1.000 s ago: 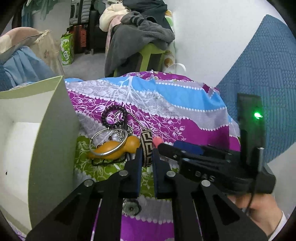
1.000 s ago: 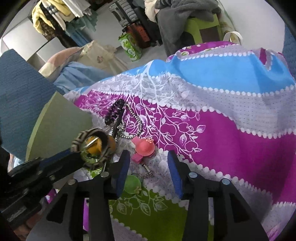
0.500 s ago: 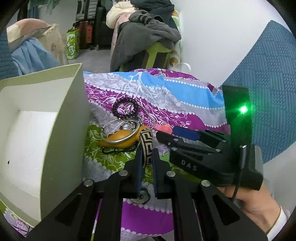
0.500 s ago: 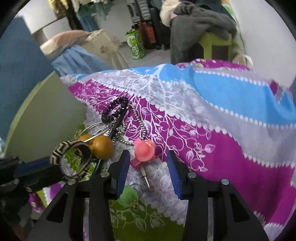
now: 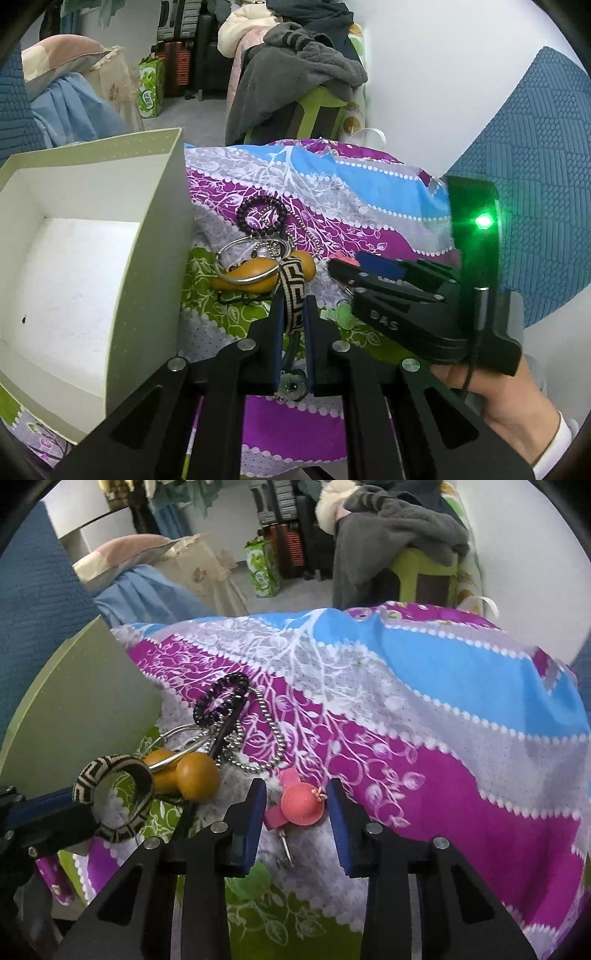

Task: Organize jewelry
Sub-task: 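Grasp the black-and-white patterned bangle with the left tool while the right tool grasps the pink hat charm, then carry both items into the white box and open both tools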

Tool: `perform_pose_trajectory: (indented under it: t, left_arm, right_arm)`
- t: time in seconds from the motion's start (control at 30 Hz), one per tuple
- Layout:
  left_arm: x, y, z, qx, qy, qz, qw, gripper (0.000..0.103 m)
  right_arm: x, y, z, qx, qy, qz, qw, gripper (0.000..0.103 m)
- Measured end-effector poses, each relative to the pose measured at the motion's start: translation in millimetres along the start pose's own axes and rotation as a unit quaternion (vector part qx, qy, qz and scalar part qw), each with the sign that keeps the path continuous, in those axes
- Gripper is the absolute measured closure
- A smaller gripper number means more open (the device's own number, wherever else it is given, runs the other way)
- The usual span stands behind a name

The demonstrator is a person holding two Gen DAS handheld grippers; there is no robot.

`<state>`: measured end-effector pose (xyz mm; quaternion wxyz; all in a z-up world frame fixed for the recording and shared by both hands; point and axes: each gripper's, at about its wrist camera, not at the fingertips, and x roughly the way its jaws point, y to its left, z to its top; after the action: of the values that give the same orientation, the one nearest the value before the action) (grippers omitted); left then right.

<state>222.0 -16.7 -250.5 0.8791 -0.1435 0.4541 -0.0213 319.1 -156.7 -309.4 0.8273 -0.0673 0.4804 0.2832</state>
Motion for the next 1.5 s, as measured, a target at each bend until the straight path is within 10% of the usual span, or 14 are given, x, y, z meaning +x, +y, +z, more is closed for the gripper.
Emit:
perform_pose_trajectory:
  t: [0.63, 1.5]
  left_arm:
    - [-36, -11, 1, 0.014, 0.026, -0.036, 0.9989, 0.093]
    - [-204, 22, 97, 0.072, -0.096, -0.024, 0.9925, 0.093]
  right_arm:
    - [-105, -3, -34, 0.105, -0.020, -0.054, 0.993, 0.072]
    - [-252, 101, 79, 0.071, -0.181, -0.050, 0.980, 0.072]
